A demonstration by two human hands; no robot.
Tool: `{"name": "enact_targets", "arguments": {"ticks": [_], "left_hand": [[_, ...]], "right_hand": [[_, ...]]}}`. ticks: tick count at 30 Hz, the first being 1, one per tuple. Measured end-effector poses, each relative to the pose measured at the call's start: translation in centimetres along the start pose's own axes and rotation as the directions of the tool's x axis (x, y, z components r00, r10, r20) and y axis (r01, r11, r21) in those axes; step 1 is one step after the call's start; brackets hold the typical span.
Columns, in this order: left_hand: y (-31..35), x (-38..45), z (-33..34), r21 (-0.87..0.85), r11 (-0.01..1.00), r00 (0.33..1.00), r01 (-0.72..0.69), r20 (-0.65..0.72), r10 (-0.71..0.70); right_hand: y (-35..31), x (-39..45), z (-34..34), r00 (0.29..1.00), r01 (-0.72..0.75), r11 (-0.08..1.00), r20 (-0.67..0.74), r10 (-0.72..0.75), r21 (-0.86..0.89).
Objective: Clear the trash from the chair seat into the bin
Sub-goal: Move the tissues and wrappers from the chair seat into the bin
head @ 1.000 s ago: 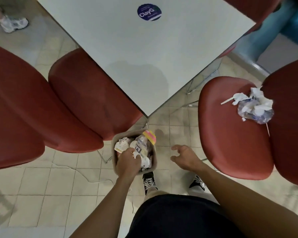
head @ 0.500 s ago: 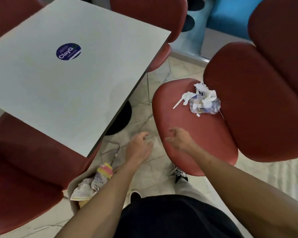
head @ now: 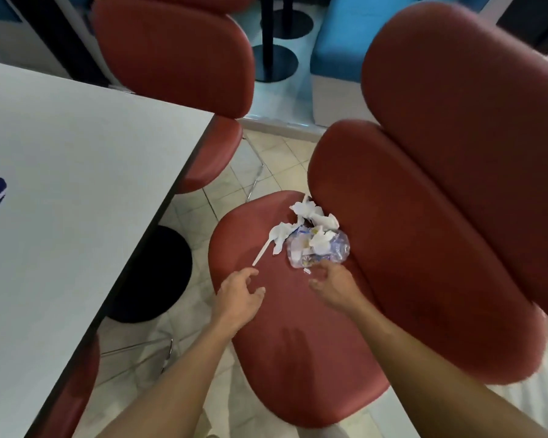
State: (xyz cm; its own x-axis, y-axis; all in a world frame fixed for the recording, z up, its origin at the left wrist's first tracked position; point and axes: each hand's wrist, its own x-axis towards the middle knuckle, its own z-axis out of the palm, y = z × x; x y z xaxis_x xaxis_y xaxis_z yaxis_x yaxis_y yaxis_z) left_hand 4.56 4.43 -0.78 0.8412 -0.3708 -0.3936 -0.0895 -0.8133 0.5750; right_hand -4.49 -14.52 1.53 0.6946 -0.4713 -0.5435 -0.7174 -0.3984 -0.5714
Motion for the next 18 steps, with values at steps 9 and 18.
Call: {"name": "enact_targets", "arguments": {"ticks": [9, 18], "left_hand": [[6.0, 11.2, 6.5, 0.036, 0.999, 1.000, -0.011, 0.022, 0.010], [9.1, 21.8, 11.8, 0.137, 0.978, 0.988, -0.155, 0.030, 0.152]], "right_hand": [[3.6, 11.6, -3.8, 0.999, 0.018, 1.000, -0.043, -0.017, 0.019], [5.8, 21.6, -4.1, 0.993, 0.062, 0.992, -0.093, -0.073, -0.112]]}}
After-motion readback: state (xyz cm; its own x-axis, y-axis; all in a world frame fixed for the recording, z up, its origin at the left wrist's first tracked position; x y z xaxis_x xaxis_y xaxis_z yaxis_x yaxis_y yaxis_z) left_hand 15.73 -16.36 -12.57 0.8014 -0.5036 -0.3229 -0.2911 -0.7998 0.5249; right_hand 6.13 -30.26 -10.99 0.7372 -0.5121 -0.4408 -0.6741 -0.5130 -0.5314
